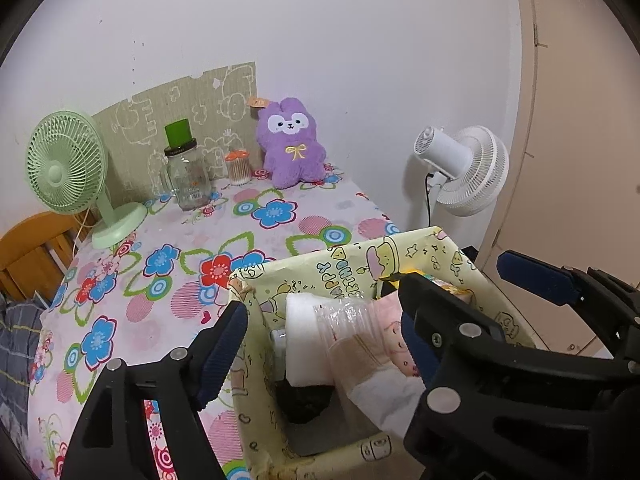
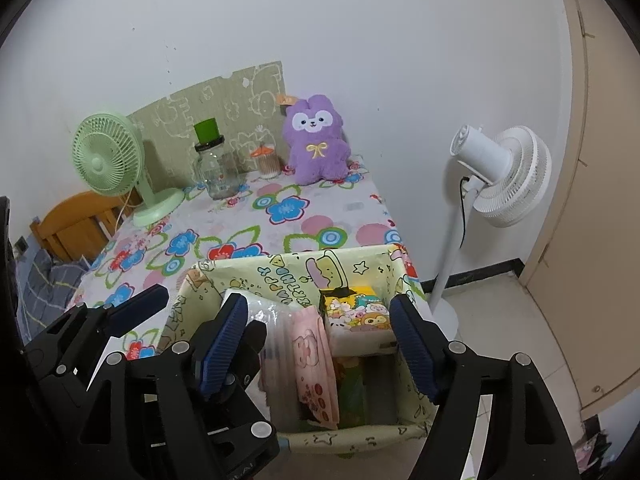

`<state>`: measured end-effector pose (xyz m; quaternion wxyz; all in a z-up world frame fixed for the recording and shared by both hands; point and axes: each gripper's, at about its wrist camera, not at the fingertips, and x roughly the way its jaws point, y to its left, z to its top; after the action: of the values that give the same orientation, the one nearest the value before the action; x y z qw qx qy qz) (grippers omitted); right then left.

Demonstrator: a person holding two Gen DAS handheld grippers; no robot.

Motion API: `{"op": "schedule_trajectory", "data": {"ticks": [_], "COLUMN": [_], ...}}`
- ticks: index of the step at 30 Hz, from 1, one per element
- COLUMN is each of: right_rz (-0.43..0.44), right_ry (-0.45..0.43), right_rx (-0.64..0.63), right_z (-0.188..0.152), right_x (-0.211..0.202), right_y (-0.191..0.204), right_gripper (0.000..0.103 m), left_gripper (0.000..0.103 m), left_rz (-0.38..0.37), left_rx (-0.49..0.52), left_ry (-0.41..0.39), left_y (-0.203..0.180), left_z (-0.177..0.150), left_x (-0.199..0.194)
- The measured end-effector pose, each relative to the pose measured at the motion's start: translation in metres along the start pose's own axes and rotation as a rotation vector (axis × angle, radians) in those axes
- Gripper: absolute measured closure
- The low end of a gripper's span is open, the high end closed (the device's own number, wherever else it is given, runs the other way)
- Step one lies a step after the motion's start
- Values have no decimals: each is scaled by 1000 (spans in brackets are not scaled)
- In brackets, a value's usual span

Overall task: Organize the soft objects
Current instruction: 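Open both tools and push the items down inside the box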

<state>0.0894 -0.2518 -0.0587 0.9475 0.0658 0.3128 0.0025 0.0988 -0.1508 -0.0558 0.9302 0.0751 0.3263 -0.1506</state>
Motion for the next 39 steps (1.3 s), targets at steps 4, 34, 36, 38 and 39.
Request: {"op": "schedule_trajectory", "data": {"ticks": [4, 34, 36, 38, 39], "right_rz": [5, 50, 61, 75, 82], "right_ry": [-7, 39, 44, 53, 56], "right_rx": [2, 6, 0, -4, -6], "right_z": [-5, -46, -42, -38, -36], "right_x": [-10, -17, -14, -10, -8], "right_y": [2, 18, 20, 21, 23], "right_gripper": [26, 45, 51, 56, 58], "left_gripper": [19, 8, 8, 8, 8], "left_rz": [8, -5, -10, -14, -15], "left_rx": [11, 32, 24, 14, 9], "left_ry": [-11, 6, 9, 16, 18], "left_y": [-2, 1, 4, 7, 9], "left_z": [-5, -46, -43, -41, -39], "left_x": [-10, -29, -28, -26, -24]}}
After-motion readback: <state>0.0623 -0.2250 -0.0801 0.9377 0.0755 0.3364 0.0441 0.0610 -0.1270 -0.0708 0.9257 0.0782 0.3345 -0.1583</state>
